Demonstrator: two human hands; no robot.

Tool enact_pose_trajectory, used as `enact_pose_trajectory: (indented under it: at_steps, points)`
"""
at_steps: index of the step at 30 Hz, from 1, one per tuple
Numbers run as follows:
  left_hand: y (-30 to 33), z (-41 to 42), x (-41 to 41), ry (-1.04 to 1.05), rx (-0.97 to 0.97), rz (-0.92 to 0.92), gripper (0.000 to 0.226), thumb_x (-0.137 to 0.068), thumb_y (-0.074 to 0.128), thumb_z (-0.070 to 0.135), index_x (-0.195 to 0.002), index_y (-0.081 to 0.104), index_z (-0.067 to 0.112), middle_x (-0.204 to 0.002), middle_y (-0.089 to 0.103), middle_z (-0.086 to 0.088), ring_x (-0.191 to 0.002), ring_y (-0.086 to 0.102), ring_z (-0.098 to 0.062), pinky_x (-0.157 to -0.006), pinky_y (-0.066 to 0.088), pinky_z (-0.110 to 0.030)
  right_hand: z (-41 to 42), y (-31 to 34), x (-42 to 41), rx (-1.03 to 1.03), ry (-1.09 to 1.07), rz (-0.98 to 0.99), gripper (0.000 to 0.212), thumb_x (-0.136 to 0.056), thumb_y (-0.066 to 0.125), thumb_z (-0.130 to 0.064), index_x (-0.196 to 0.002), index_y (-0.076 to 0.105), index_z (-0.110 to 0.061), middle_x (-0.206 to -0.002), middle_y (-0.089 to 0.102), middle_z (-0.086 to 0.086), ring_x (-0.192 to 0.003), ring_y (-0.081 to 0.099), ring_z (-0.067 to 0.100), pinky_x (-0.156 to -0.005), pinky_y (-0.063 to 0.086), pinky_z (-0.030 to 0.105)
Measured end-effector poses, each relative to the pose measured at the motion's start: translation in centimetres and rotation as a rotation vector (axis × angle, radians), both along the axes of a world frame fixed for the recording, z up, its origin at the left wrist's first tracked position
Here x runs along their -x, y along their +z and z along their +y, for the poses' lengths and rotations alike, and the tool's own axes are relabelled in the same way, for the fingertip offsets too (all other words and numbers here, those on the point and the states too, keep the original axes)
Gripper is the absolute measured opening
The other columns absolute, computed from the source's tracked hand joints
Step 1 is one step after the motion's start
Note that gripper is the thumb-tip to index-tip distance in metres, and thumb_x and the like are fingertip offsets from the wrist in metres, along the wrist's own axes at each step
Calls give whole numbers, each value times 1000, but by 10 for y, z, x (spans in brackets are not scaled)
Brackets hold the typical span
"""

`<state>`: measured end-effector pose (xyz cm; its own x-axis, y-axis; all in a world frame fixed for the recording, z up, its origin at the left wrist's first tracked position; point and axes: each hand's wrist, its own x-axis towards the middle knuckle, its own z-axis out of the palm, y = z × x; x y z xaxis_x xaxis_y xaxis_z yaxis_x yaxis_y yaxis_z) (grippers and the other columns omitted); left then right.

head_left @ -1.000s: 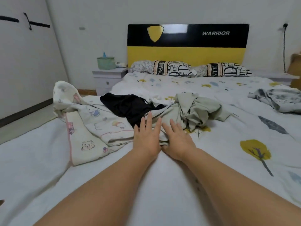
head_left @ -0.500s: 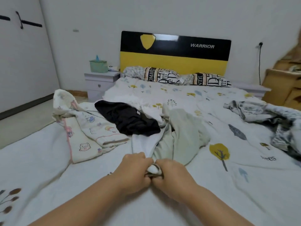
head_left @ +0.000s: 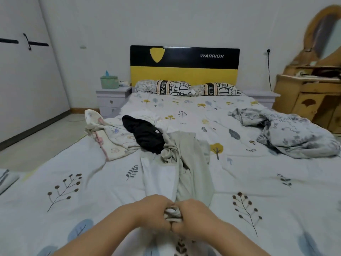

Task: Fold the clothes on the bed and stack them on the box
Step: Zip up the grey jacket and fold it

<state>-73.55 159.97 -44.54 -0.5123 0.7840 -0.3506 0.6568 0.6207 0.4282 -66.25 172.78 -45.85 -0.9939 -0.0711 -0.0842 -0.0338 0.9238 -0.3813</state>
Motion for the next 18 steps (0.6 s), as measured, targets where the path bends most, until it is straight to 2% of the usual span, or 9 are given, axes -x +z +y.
enact_pose_trajectory:
  at_steps: [2, 4, 6, 7, 10, 13, 16, 18]
  points:
    - [7, 2, -17, -25, 54, -148, 11, -68, 63, 29, -73, 54, 30, -74, 56, 8, -72, 52, -13, -67, 42, -26, 5, 5, -23, -23, 3, -86, 21, -81, 59, -33, -98, 62, -21, -96, 64, 5, -89, 60, 23, -68, 40, 27]
    - [12, 4, -27, -44, 113, -191, 21, -72, 70, 36, -90, 61, 34, -79, 57, 13, -75, 53, -8, -74, 44, -24, 15, 8, -42, -79, 3, -175, 36, -78, 65, -39, -109, 60, -22, -100, 59, 1, -95, 57, 21, -75, 42, 28]
    - [14, 7, -28, 59, 29, -167, 27, -80, 66, 35, -107, 64, 31, -93, 61, 12, -85, 58, -8, -81, 46, -21, 29, 8, -56, -19, -21, -274, 54, -74, 72, -44, -122, 54, -27, -103, 47, -6, -102, 54, 16, -85, 42, 26]
    - [16, 9, -26, 152, -64, -119, 24, -84, 61, 30, -108, 65, 28, -98, 63, 9, -88, 59, -9, -81, 46, -19, 35, 9, -61, 77, -57, -297, 59, -74, 73, -45, -127, 52, -30, -107, 45, -8, -103, 53, 13, -88, 41, 23]
    - [17, 20, -12, 423, -274, 160, 19, -89, 48, 17, -99, 63, 24, -96, 59, 8, -89, 56, -10, -77, 44, -20, 56, 10, -60, 311, -242, -142, 47, -84, 64, -43, -128, 52, -30, -118, 50, -7, -98, 49, 7, -88, 39, 19]
    - [10, 39, 7, 558, -320, 262, 24, -94, 44, 21, -113, 58, 21, -114, 59, 4, -99, 54, -12, -79, 41, -22, 80, 4, -38, 291, -438, 13, 39, -92, 52, -35, -130, 50, -25, -128, 51, -1, -99, 50, 10, -90, 41, 23]
    - [-7, 64, 30, 623, -268, 295, 46, -97, 37, 38, -140, 39, 20, -144, 39, -4, -129, 40, -23, -101, 35, -33, 100, -6, -3, 230, -563, 65, 45, -96, 44, -30, -140, 39, -18, -136, 44, 5, -118, 49, 19, -95, 39, 29]
    - [-23, 79, 42, 638, -195, 309, 57, -96, 31, 50, -148, 22, 27, -156, 19, -5, -142, 18, -26, -113, 19, -43, 107, -16, 22, 205, -622, 100, 53, -97, 40, -33, -145, 28, -13, -143, 37, 7, -130, 39, 22, -102, 35, 32]
